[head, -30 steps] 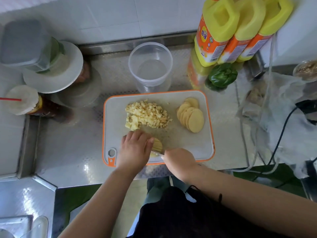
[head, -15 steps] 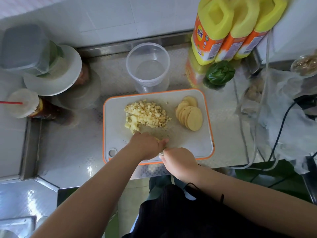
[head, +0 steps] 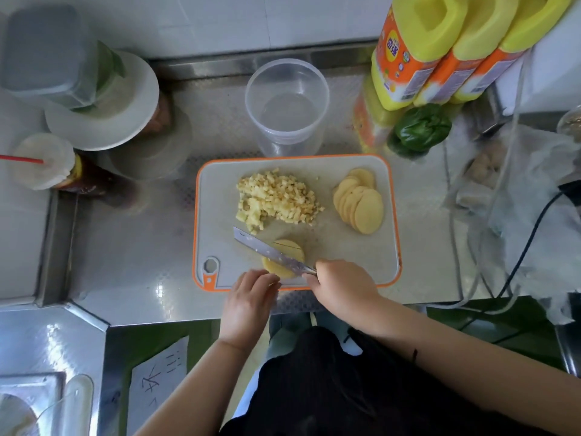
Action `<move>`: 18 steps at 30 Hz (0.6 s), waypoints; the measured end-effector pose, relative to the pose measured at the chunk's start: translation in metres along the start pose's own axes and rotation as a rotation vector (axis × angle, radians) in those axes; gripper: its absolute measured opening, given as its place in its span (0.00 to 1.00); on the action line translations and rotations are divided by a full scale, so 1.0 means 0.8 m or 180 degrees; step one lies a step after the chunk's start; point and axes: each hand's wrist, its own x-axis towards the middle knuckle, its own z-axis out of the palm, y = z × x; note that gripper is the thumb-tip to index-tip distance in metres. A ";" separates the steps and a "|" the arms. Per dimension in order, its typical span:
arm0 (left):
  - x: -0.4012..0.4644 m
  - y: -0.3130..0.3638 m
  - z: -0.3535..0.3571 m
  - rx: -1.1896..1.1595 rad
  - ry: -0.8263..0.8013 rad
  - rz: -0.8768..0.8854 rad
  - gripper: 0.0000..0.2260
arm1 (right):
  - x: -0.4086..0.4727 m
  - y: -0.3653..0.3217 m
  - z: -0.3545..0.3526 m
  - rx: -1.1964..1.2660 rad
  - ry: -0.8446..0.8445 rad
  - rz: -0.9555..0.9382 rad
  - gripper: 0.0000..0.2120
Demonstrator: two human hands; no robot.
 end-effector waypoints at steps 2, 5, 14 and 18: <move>-0.002 -0.006 0.010 0.0092 -0.0050 0.0042 0.09 | -0.002 -0.002 0.001 -0.0028 -0.0024 0.0020 0.14; 0.009 -0.009 0.016 0.0143 -0.0060 0.0191 0.05 | 0.000 0.001 -0.001 -0.0022 -0.0021 0.0089 0.16; 0.014 -0.015 0.021 0.0173 -0.0031 0.0245 0.05 | 0.002 0.005 -0.002 -0.0152 -0.0011 0.0163 0.16; 0.014 -0.013 0.022 0.0176 0.0085 0.0283 0.08 | 0.003 -0.001 -0.004 -0.0184 -0.0135 0.0045 0.15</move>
